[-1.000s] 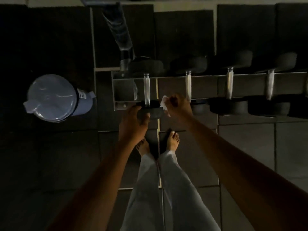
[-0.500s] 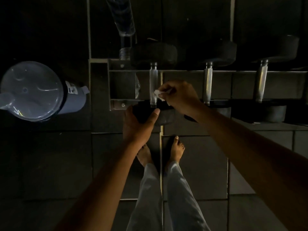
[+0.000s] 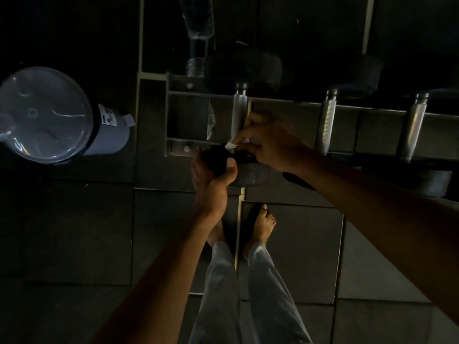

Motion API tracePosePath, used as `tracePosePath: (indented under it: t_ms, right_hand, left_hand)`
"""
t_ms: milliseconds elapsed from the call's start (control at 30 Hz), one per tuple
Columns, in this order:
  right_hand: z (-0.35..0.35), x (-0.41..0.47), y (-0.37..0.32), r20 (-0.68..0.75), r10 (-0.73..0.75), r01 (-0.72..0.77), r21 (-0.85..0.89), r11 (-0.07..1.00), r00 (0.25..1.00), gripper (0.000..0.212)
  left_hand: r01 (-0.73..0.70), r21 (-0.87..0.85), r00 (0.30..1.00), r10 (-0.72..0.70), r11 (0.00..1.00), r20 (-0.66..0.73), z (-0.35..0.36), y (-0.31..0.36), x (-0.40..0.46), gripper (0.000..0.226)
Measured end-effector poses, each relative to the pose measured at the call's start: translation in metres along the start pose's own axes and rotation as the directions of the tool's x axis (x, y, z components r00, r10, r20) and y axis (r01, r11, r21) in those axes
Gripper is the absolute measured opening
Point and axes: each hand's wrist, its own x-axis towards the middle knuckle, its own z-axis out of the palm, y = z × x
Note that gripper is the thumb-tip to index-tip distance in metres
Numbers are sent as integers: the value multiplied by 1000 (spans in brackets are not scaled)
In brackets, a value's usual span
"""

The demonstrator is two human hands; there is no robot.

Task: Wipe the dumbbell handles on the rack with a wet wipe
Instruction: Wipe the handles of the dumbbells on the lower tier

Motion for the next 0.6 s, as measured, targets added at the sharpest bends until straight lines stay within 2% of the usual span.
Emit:
tracePosePath:
  t_ms: [100,200,333,467,600]
  right_hand:
    - [-3,14,-3,-1,-104,102,-157,982,995,31]
    - [-10,33,-12,51,-174,181,-332,926,983,38]
    - [-11,50,-30,187,-215,281,-494,823,959,37]
    - [-17,60,-45,340,-119,305,-570,762,933,32]
    - [-24,50,-46,269,-136,267,-543,796,953,23]
  left_hand:
    - [-34,-4,999,34,999,-23,1,4,-4,106]
    - [-82,3,996,82,997,-26,3,5,-6,81]
    - [-100,41,995,100,994,-19,3,4,-5,96]
    - [-77,64,997,78,995,-11,2,4,-4,107]
    - [-84,80,996,86,993,-14,2,0,-2,104]
